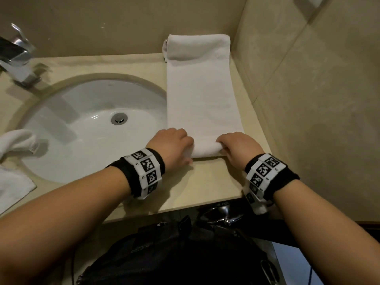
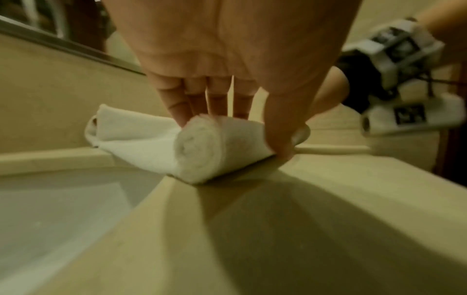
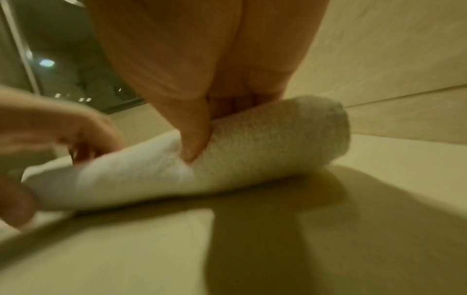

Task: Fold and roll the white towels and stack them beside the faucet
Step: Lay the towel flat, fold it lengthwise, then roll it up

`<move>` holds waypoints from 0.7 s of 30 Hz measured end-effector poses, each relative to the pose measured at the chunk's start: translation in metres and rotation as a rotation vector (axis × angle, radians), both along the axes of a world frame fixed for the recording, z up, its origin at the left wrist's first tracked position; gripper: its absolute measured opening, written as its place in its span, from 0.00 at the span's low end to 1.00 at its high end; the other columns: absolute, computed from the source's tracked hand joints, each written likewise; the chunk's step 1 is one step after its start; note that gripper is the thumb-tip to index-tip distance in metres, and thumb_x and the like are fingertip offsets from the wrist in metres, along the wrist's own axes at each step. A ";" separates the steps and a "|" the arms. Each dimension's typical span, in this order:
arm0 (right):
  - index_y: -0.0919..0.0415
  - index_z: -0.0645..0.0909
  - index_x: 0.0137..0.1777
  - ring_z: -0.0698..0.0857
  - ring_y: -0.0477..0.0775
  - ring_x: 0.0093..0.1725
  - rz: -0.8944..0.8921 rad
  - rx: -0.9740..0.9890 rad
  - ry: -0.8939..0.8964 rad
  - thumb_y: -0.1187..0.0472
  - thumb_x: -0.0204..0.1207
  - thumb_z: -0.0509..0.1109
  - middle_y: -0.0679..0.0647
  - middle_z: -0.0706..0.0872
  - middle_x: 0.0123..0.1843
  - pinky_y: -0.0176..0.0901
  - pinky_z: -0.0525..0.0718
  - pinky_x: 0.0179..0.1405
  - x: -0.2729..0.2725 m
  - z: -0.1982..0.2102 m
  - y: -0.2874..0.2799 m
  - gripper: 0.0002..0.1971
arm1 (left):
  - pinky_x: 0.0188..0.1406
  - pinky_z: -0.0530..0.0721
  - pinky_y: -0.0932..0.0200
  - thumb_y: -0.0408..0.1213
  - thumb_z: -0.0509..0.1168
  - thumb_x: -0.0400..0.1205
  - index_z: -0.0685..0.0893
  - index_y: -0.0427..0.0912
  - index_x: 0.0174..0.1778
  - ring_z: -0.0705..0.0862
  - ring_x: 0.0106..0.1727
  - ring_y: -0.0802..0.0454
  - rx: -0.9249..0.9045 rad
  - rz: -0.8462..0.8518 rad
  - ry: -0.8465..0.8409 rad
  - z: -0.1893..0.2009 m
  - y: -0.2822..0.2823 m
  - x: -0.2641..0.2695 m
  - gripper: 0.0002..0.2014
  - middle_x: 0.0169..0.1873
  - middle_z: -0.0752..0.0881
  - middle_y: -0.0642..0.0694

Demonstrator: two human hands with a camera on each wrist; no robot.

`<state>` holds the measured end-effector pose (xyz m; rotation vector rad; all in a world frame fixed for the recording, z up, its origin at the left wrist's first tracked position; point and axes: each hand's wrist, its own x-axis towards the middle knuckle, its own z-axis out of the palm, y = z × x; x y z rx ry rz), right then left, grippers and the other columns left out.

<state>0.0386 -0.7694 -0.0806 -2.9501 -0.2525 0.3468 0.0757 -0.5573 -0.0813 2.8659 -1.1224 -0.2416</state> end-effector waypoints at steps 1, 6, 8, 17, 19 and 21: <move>0.57 0.78 0.60 0.81 0.60 0.57 -0.003 -0.002 0.057 0.61 0.77 0.61 0.57 0.85 0.58 0.46 0.75 0.52 0.004 0.002 -0.002 0.13 | 0.52 0.75 0.50 0.50 0.62 0.77 0.75 0.46 0.62 0.78 0.55 0.42 0.063 -0.050 -0.005 0.000 -0.001 -0.003 0.20 0.58 0.78 0.45; 0.55 0.75 0.66 0.79 0.58 0.62 -0.062 0.041 0.328 0.57 0.78 0.62 0.56 0.83 0.64 0.41 0.71 0.52 0.016 0.011 -0.010 0.17 | 0.59 0.77 0.51 0.35 0.57 0.81 0.75 0.43 0.65 0.78 0.60 0.42 0.116 0.002 0.131 0.005 -0.007 -0.004 0.16 0.60 0.79 0.43; 0.56 0.76 0.62 0.80 0.59 0.58 -0.081 0.079 0.187 0.57 0.77 0.64 0.57 0.83 0.60 0.43 0.71 0.50 0.013 0.011 -0.010 0.14 | 0.57 0.77 0.53 0.36 0.59 0.80 0.78 0.43 0.63 0.80 0.59 0.43 0.074 0.074 0.242 0.010 -0.010 0.002 0.15 0.59 0.82 0.42; 0.58 0.81 0.58 0.82 0.61 0.57 -0.007 0.054 0.054 0.58 0.75 0.65 0.58 0.86 0.56 0.47 0.75 0.54 0.002 0.000 -0.002 0.13 | 0.64 0.73 0.52 0.37 0.56 0.82 0.70 0.43 0.70 0.76 0.65 0.41 0.111 0.117 0.350 0.012 -0.017 0.015 0.19 0.66 0.77 0.40; 0.57 0.78 0.64 0.80 0.61 0.61 -0.031 0.085 0.187 0.59 0.77 0.63 0.59 0.84 0.62 0.46 0.74 0.58 0.012 0.004 -0.003 0.16 | 0.61 0.74 0.49 0.40 0.60 0.80 0.70 0.44 0.70 0.75 0.63 0.41 0.073 0.010 0.154 0.008 -0.017 0.005 0.21 0.65 0.75 0.42; 0.56 0.75 0.69 0.78 0.59 0.65 -0.025 0.081 0.321 0.57 0.79 0.62 0.58 0.82 0.67 0.44 0.72 0.61 0.018 0.006 -0.003 0.19 | 0.59 0.74 0.50 0.48 0.63 0.77 0.71 0.44 0.69 0.75 0.62 0.41 0.079 -0.049 0.080 0.005 -0.015 -0.003 0.25 0.65 0.75 0.43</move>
